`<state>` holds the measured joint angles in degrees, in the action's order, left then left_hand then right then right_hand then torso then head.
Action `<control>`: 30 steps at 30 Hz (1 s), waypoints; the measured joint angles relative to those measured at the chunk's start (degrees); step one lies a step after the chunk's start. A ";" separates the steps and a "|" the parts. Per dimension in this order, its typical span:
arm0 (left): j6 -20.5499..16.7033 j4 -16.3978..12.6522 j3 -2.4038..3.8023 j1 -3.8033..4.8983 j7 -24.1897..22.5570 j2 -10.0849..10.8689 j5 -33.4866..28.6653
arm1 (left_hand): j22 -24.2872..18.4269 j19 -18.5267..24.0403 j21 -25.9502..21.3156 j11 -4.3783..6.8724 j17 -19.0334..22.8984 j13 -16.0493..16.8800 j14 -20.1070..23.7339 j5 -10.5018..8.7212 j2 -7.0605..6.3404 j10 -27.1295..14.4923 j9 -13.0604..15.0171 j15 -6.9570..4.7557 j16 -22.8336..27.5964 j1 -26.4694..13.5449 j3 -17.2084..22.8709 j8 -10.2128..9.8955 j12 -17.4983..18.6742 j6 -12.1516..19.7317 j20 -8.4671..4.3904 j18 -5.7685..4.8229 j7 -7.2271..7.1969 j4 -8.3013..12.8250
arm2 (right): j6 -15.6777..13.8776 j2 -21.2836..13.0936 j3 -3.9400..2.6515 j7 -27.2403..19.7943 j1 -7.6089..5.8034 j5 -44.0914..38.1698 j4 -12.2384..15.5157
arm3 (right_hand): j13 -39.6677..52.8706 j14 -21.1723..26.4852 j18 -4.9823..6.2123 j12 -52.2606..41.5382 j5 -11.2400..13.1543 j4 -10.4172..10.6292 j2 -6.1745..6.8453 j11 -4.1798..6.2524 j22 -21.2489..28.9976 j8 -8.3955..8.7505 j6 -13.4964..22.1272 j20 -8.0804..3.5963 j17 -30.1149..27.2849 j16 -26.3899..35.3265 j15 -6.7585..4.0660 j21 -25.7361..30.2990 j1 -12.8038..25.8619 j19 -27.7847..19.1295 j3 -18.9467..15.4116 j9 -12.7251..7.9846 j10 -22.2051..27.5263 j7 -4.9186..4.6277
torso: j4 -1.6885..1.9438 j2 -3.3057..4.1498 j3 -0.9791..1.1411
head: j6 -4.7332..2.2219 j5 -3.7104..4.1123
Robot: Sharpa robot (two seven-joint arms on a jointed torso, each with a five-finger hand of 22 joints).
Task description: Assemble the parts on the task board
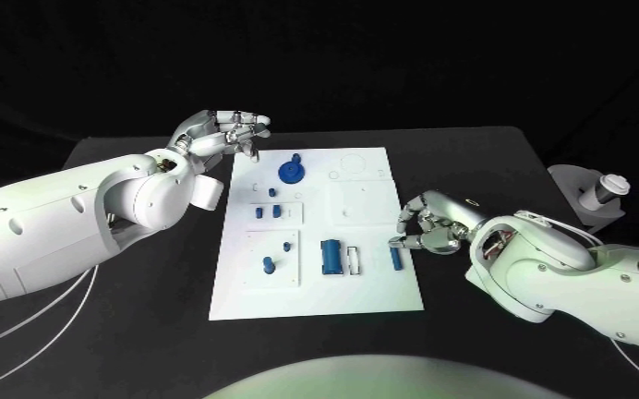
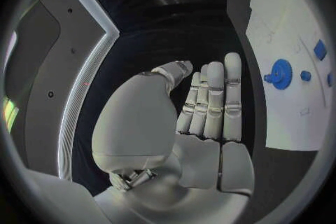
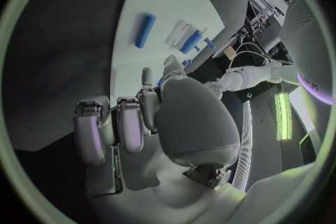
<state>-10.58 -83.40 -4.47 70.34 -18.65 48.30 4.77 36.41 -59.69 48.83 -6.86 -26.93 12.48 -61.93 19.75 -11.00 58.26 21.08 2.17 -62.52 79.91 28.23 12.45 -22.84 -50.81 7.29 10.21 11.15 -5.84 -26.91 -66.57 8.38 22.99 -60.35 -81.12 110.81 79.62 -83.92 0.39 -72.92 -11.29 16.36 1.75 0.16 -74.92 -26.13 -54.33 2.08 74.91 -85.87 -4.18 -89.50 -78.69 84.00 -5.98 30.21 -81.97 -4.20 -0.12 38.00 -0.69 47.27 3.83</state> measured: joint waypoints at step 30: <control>0.08 0.06 -0.01 -0.04 -0.07 0.02 0.00 | 0.01 0.01 0.00 0.00 -0.01 -0.02 0.00 0.00 0.00 0.00 0.00 0.00 0.00 0.00 0.16 0.00 -0.24 0.00 -0.01 0.00 0.00 -0.16 | 0.96 3.68 0.30 3.25 4.31 -4.76 -2.92 | 1.71 0.00 0.00 -0.17 -0.03 0.16 -0.62 -0.18 0.02 0.70 -0.64 0.00 0.00 0.00 0.01 -0.24 -0.62 0.00 0.06 -0.47 0.19 -0.21 | -0.15 -0.05 0.00 | 0.49 -0.05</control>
<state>-10.51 -83.35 -4.48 70.30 -18.72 48.31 4.77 36.41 -59.68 48.83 -6.86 -26.93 12.46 -61.93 19.75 -11.00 58.26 21.09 2.17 -62.52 79.91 28.39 12.45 -23.08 -50.81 7.29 10.21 11.14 -6.01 -25.96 -62.88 8.67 26.24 -56.04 -85.88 107.89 81.33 -83.92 0.39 -73.09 -11.33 16.52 1.13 -0.02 -74.90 -25.43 -54.97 2.08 74.91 -85.86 -4.17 -89.74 -79.31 84.00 -5.93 29.74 -81.78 -4.40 -0.26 37.95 -0.69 47.77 3.78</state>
